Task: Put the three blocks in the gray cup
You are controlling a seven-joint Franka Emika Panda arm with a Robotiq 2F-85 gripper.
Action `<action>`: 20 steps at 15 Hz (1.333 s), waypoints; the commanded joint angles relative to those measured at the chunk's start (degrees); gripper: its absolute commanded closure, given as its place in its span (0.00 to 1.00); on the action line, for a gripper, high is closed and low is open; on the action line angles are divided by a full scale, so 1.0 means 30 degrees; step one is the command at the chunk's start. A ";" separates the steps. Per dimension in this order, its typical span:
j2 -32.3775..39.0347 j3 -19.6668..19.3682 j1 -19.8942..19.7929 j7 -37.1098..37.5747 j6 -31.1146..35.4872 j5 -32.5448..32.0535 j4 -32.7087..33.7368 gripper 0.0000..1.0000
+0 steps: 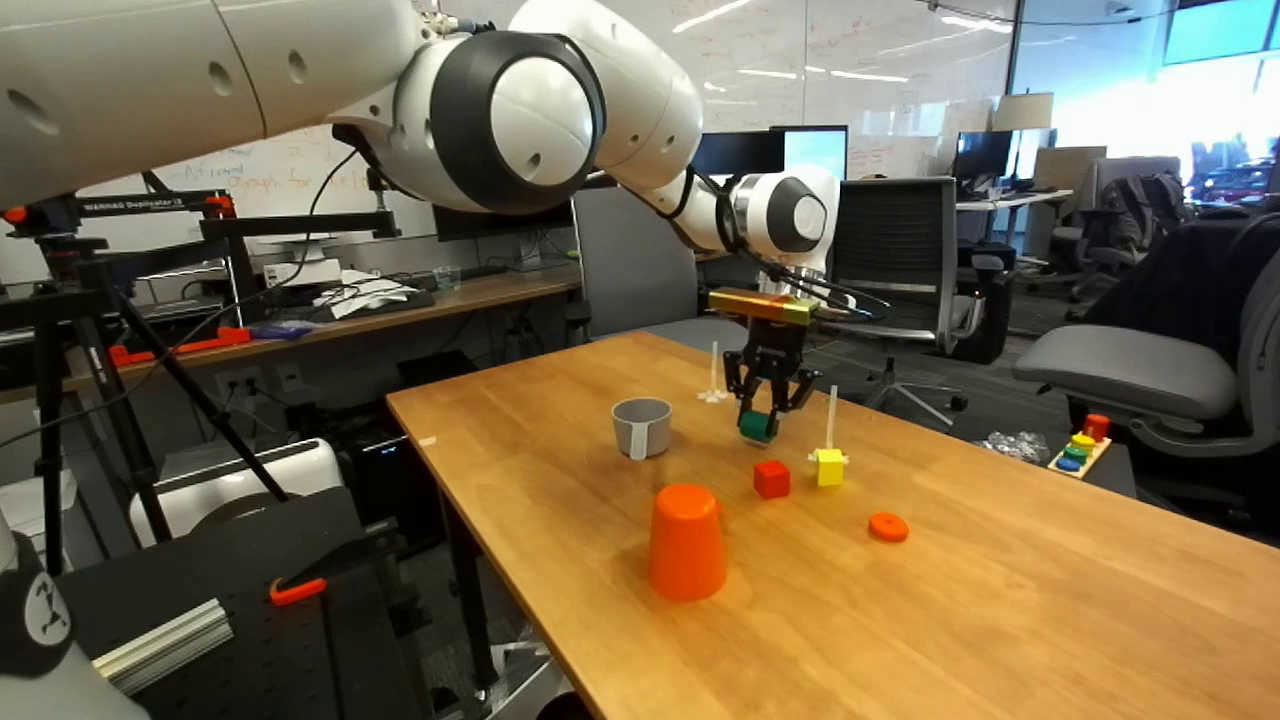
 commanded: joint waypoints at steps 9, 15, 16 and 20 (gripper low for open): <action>-0.2555 0.2204 -0.0099 -0.2608 -0.4550 0.1157 0.0255 0.82; -0.1821 0.2427 -0.0615 -0.3947 -0.7307 0.1937 0.0682 0.82; -0.1956 0.2508 -0.0594 -0.3930 -0.7372 0.2120 0.0313 0.82; -0.2669 0.2960 -0.0107 -0.3329 -0.7007 0.2669 -0.1108 0.82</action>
